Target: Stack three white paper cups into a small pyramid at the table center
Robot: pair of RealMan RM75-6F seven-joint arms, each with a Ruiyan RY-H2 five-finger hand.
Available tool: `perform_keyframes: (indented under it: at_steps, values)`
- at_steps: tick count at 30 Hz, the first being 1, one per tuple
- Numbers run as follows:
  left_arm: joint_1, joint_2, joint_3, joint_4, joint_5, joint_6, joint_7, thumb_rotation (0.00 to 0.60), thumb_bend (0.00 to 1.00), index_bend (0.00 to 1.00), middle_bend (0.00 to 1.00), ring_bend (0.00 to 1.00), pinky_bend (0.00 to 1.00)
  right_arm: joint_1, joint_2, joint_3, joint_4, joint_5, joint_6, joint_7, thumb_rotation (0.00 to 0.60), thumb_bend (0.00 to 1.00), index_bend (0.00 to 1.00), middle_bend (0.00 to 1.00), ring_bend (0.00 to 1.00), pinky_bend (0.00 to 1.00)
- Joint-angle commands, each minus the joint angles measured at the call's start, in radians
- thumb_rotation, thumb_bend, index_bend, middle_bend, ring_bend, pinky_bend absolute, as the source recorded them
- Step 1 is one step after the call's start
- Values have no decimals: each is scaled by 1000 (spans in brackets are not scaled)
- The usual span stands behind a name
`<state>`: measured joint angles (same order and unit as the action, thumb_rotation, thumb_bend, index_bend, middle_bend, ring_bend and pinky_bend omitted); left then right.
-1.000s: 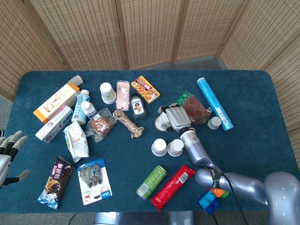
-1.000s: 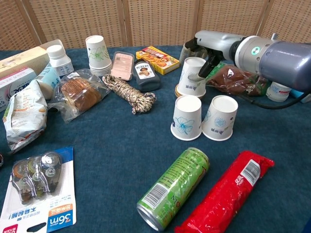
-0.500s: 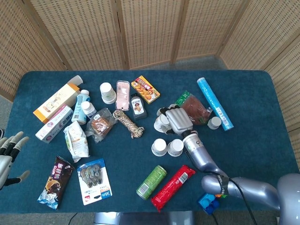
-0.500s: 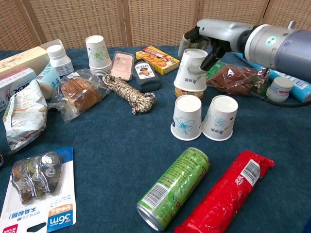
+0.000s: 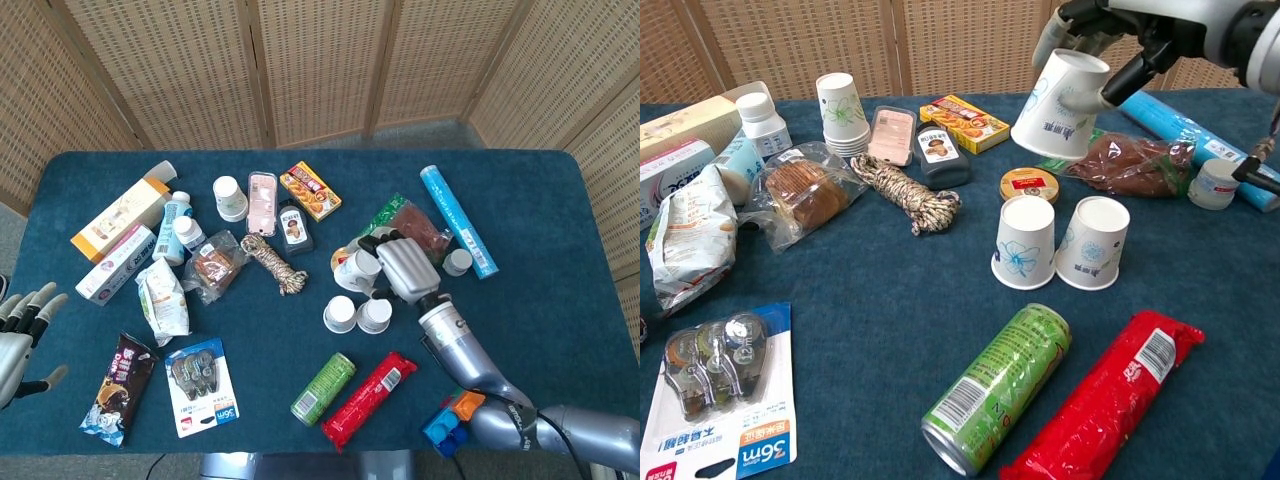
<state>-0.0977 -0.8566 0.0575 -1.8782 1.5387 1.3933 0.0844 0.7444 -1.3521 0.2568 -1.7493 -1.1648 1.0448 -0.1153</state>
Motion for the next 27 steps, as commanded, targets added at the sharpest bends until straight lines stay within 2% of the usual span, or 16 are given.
perform_keyframes:
  at_steps: [1, 12, 27]
  values:
    - [1, 0, -1, 0, -1, 1, 3, 600, 277, 73, 0, 0, 0, -29, 24, -23, -23, -44, 21, 23, 600, 383, 333, 415, 318, 222]
    - [3, -3, -2, -5, -2, -4, 12, 600, 277, 72, 0, 0, 0, -75, 17, -86, -15, -141, 51, 38, 600, 375, 330, 415, 319, 222]
    - [4, -3, -2, -3, 1, -9, 10, 600, 278, 73, 0, 0, 0, -90, -17, -118, 21, -178, 45, 12, 600, 366, 328, 415, 318, 222]
